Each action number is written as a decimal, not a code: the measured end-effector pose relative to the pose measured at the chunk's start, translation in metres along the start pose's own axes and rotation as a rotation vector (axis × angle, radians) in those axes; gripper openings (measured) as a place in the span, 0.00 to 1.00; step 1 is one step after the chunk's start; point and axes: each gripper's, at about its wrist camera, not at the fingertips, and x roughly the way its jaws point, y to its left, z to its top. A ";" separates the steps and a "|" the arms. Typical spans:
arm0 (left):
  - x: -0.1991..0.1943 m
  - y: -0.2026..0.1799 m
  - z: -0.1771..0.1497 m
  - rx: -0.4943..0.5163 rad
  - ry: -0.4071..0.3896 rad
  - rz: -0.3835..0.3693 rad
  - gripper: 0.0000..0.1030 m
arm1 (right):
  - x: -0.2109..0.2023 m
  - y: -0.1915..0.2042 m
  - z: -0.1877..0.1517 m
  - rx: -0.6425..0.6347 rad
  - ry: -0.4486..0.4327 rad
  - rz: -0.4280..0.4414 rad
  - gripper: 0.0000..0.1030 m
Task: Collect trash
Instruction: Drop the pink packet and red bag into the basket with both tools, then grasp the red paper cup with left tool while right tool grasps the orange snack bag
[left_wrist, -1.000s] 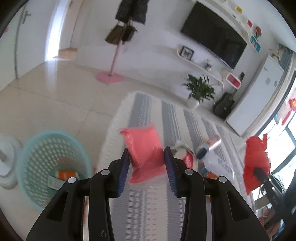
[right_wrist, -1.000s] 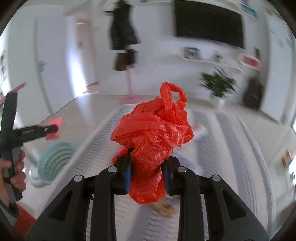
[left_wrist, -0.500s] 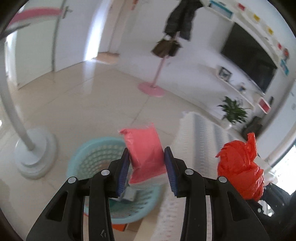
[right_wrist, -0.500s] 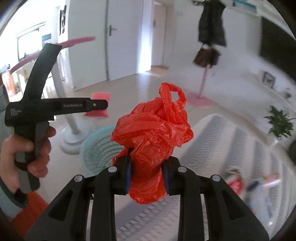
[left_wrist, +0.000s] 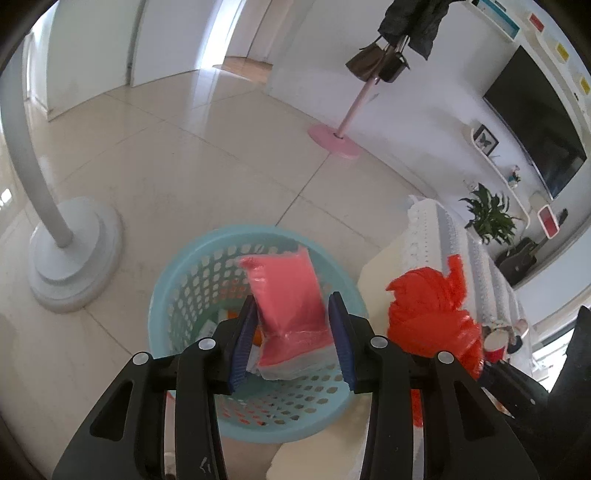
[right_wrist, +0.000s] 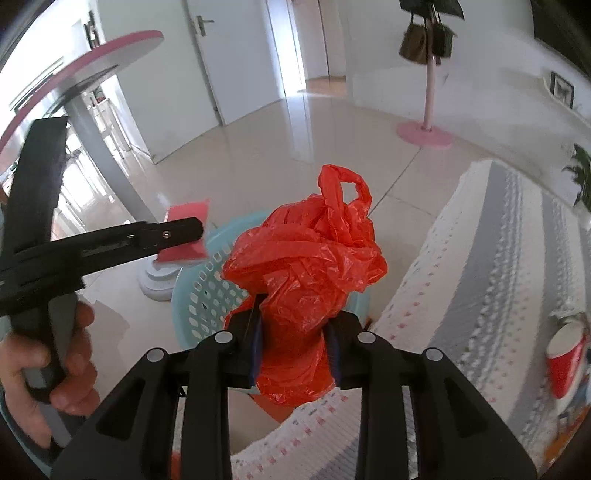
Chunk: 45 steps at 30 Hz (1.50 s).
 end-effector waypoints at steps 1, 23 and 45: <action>0.000 0.001 0.000 -0.001 0.000 0.000 0.43 | 0.005 0.000 0.000 0.005 0.007 0.000 0.26; -0.017 -0.005 0.000 -0.001 -0.063 -0.034 0.50 | 0.007 -0.005 -0.001 0.029 -0.032 0.000 0.63; -0.041 -0.242 -0.073 0.361 -0.062 -0.374 0.50 | -0.236 -0.176 -0.093 0.196 -0.327 -0.355 0.63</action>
